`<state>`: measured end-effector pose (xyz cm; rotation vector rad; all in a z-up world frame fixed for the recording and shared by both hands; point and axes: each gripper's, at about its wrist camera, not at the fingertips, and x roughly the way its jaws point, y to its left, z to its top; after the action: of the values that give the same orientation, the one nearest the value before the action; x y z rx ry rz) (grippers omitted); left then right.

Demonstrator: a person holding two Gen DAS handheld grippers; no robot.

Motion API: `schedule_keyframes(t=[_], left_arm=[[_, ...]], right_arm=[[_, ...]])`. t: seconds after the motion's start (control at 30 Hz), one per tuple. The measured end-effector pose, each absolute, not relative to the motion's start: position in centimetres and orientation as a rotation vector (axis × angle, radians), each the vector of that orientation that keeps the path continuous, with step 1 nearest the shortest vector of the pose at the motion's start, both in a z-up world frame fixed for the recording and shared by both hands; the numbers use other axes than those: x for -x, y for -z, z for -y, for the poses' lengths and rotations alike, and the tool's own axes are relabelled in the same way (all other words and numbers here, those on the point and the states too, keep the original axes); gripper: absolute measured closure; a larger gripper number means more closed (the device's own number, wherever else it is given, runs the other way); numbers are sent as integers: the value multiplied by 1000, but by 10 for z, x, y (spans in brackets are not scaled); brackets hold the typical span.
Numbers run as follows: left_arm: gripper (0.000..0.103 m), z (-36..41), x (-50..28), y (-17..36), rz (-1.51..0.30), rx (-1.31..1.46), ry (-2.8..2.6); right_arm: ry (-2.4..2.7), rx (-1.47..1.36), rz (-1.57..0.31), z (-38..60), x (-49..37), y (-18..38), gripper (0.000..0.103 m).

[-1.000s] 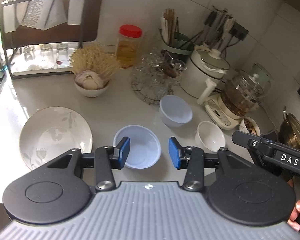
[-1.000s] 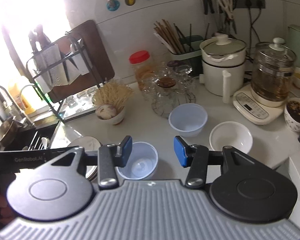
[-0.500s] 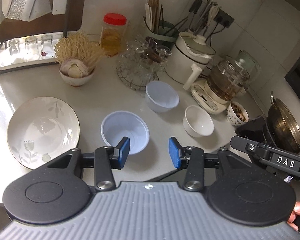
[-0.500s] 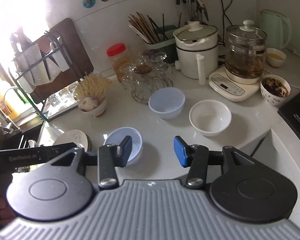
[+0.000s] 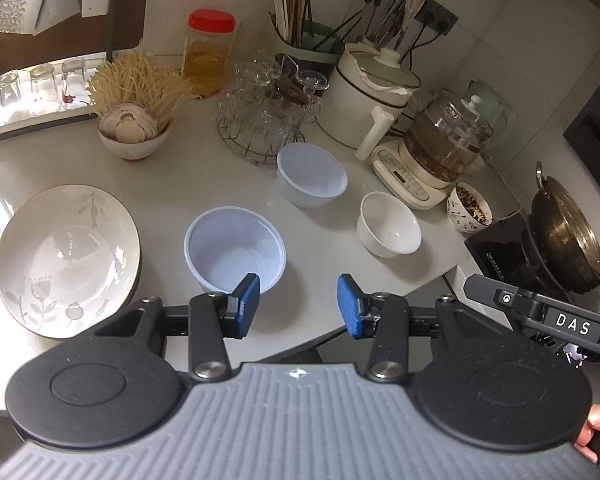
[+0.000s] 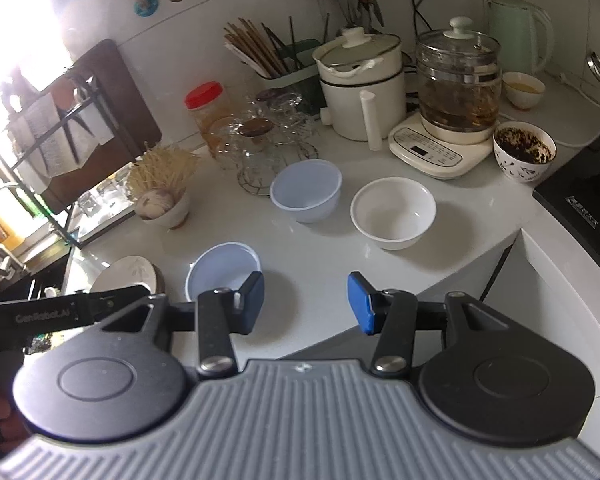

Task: Organize plates and bowls
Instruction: 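Move both tools toward the rim of the second light blue bowl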

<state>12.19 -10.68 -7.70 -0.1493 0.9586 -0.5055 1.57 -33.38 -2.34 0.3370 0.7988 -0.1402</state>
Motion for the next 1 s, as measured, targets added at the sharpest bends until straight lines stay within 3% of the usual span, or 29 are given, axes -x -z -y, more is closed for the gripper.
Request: schedule_keyframes(t=[0.57,1.0], left_arm=[[51,195,-221,98,-992,164,459],[51,241,-303,150,-1098,174,364]], right_arm=[[97,-346,-809,419,-116,40,53],[-9,-330,-920,453,-216,85,53]])
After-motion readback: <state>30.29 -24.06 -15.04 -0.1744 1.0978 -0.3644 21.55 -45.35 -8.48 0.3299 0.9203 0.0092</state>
